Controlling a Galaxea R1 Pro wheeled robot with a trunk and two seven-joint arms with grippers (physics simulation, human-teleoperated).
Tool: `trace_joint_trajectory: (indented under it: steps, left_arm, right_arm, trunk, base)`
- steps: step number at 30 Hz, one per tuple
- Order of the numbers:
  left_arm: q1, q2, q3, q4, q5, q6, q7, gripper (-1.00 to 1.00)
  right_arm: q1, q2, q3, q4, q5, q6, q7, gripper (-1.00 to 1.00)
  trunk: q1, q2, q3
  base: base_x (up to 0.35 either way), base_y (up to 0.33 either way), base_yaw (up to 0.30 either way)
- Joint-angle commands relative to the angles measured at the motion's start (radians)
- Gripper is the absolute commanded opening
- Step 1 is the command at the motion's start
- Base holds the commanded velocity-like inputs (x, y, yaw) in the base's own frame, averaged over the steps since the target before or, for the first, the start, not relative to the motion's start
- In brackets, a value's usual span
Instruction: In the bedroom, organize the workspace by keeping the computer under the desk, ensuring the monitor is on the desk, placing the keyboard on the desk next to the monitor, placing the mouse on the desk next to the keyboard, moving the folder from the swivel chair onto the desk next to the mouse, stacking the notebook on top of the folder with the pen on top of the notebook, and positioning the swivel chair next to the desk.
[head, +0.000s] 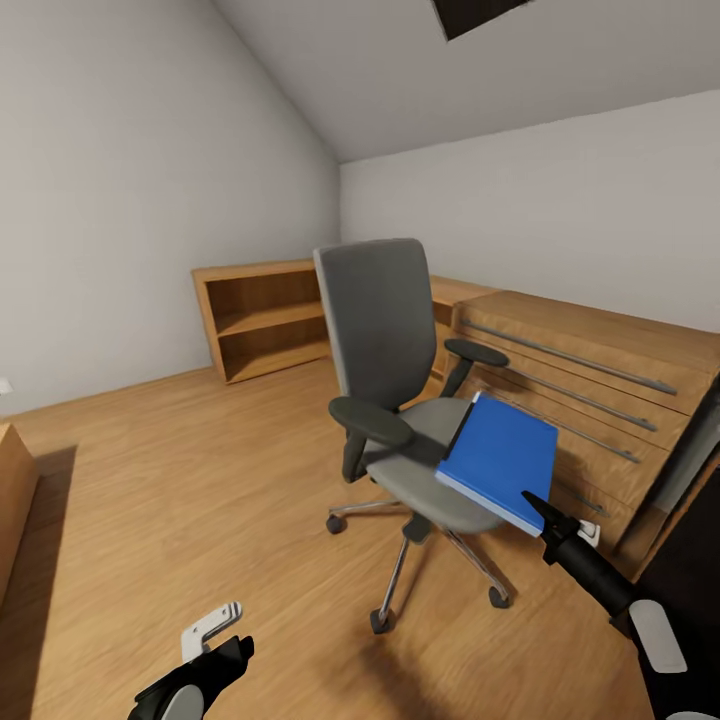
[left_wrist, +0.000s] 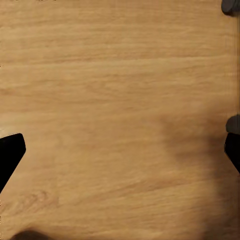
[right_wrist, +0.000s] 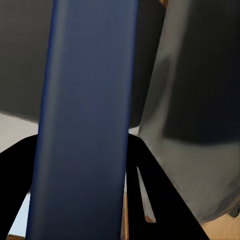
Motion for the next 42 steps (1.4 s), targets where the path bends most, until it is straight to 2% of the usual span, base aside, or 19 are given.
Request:
trace_joint_trajectory:
  steps: [1, 13, 31, 42]
  left_arm:
    - [-0.001, 0.001, -0.002, -0.001, 0.009, 0.001, 0.010, 1.00]
    - [-0.001, 0.001, -0.002, -0.001, 0.009, 0.001, 0.009, 1.00]
    - [-0.001, 0.001, -0.002, 0.019, 0.007, 0.001, 0.007, 1.00]
    - [-0.001, 0.001, -0.001, 0.019, 0.004, 0.001, 0.007, 1.00]
  right_arm:
    - [-0.001, 0.000, -0.001, 0.000, 0.001, 0.004, 0.004, -1.00]
    - [-0.001, -0.001, 0.000, -0.003, 0.001, 0.003, 0.014, -1.00]
    - [-0.001, 0.000, -0.001, -0.027, 0.002, 0.005, 0.019, -1.00]
    - [0.000, -0.003, -0.002, -0.022, 0.002, 0.003, 0.029, -1.00]
  trunk:
    - [-0.001, 0.000, 0.003]
    - [-0.006, 0.003, 0.049]
    - [-0.014, 0.007, 0.119]
    - [-0.019, 0.009, 0.162]
  base:
    - [-0.165, 0.000, 0.000]
    - [-0.303, 0.000, 0.000]
    - [-0.032, 0.000, 0.000]
    - [-0.283, 0.000, 0.000]
